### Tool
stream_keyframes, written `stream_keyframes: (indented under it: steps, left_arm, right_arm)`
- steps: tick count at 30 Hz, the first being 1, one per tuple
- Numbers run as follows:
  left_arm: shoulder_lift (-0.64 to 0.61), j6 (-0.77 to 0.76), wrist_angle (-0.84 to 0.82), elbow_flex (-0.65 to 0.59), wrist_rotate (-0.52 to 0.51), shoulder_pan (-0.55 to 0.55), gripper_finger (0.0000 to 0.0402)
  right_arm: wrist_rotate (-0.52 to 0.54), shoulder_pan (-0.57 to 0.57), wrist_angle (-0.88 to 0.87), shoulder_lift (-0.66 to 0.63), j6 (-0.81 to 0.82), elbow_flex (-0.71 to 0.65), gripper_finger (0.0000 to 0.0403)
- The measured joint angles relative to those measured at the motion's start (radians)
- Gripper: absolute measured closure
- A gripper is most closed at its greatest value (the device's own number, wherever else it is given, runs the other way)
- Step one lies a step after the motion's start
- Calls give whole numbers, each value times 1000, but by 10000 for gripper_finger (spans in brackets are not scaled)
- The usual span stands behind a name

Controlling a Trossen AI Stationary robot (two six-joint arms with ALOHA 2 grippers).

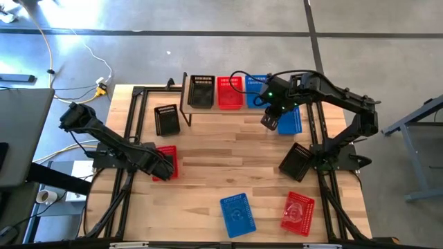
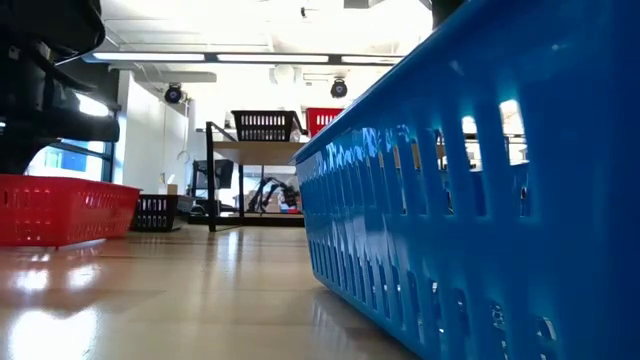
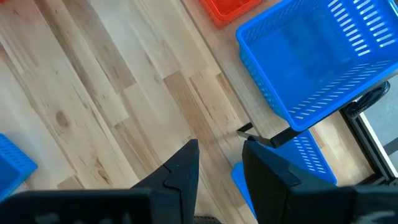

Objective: Stack baskets on shelf by color
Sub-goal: Stack the top red bin on top of the red bin on the shelf

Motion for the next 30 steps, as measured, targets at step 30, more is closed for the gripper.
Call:
stream_keyframes:
  steps: [30]
  left_arm:
    - [0,532,-96,520,-400,224,400]
  right_arm:
    - [2,0,53,0,42,0,293]
